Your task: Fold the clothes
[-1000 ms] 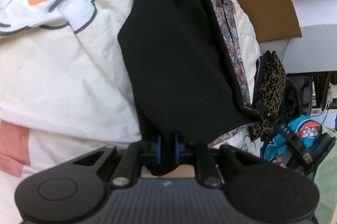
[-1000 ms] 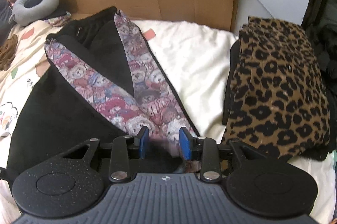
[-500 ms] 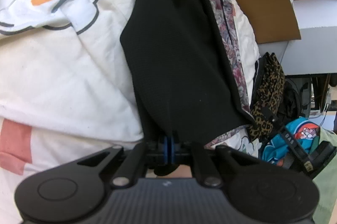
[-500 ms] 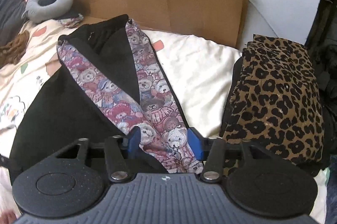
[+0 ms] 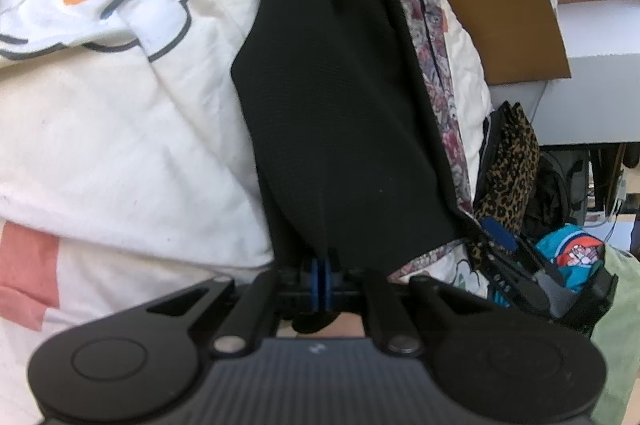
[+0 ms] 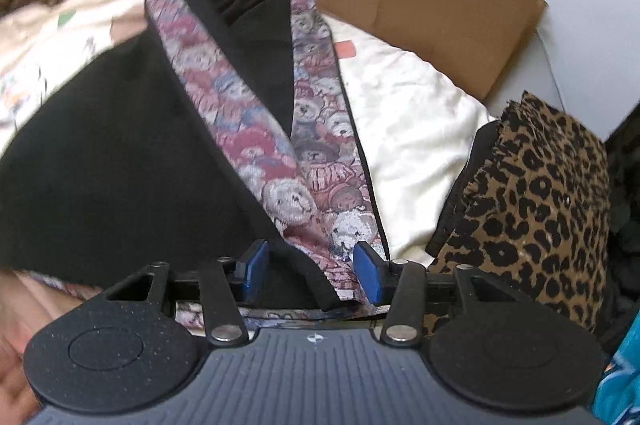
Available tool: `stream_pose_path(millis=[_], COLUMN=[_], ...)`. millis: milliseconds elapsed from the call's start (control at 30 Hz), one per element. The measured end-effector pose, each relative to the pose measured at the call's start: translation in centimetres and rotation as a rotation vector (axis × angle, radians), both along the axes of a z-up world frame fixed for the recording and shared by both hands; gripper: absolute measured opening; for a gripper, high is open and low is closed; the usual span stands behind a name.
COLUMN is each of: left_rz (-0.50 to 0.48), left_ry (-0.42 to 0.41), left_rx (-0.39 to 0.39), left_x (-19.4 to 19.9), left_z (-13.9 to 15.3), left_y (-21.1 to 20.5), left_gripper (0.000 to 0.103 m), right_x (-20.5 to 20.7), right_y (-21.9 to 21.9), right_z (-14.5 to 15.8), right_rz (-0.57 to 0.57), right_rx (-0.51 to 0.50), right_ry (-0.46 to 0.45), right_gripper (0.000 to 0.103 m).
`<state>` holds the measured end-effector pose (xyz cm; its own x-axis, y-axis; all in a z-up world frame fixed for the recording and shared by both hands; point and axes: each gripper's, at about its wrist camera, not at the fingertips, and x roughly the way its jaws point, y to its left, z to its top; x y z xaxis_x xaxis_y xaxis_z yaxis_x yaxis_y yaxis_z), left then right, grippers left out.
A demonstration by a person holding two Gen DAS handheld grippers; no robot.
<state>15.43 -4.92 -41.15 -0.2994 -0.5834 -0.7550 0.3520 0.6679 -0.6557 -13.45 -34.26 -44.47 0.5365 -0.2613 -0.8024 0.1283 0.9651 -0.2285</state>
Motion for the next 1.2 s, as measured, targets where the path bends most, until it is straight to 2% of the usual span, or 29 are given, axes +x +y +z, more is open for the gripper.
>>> stream_pose_path(millis=[67, 100, 167, 267, 400, 667, 800, 900, 1067, 1200], left_rz=[0.004, 0.006, 0.007, -0.004, -0.022, -0.041, -0.049, -0.050, -0.056, -0.077], left_ry=[0.001, 0.002, 0.001, -0.004, -0.011, -0.024, -0.019, -0.018, -0.011, -0.007], left_rx=[-0.002, -0.003, -0.007, -0.013, -0.020, -0.035, -0.036, -0.025, 0.014, 0.006], left_x=[0.0, -0.1, -0.1, -0.1, 0.1, 0.5, 0.7, 0.7, 0.3, 0.1], left_z=[0.0, 0.0, 0.0, 0.2, 0.7, 1.3, 1.3, 0.9, -0.5, -0.2], left_y=[0.1, 0.1, 0.2, 0.3, 0.4, 1.4, 1.8, 1.8, 1.1, 0.8], left_gripper=[0.003, 0.003, 0.003, 0.002, 0.001, 0.001, 0.001, 0.001, 0.001, 0.001], right_x=[0.0, 0.0, -0.1, -0.2, -0.3, -1.4, -2.0, -1.7, -1.2, -1.5], right_y=[-0.1, -0.1, -0.4, -1.3, -2.8, -8.5, -10.6, -11.1, -11.0, -11.3], right_z=[-0.3, -0.4, -0.5, -0.1, 0.6, 1.4, 1.1, 0.2, -2.4, -2.3], right_rz=[-0.003, -0.005, -0.008, -0.050, -0.115, -0.360, -0.429, -0.450, -0.461, -0.476], right_rx=[-0.011, -0.016, -0.010, 0.031, 0.091, 0.392, 0.467, 0.500, 0.497, 0.494], right_ry=[0.013, 0.019, 0.018, -0.010, -0.049, -0.139, -0.146, -0.123, -0.056, -0.055], right_gripper=[0.047, 0.037, 0.022, 0.008, 0.005, 0.003, 0.003, 0.003, 0.003, 0.003])
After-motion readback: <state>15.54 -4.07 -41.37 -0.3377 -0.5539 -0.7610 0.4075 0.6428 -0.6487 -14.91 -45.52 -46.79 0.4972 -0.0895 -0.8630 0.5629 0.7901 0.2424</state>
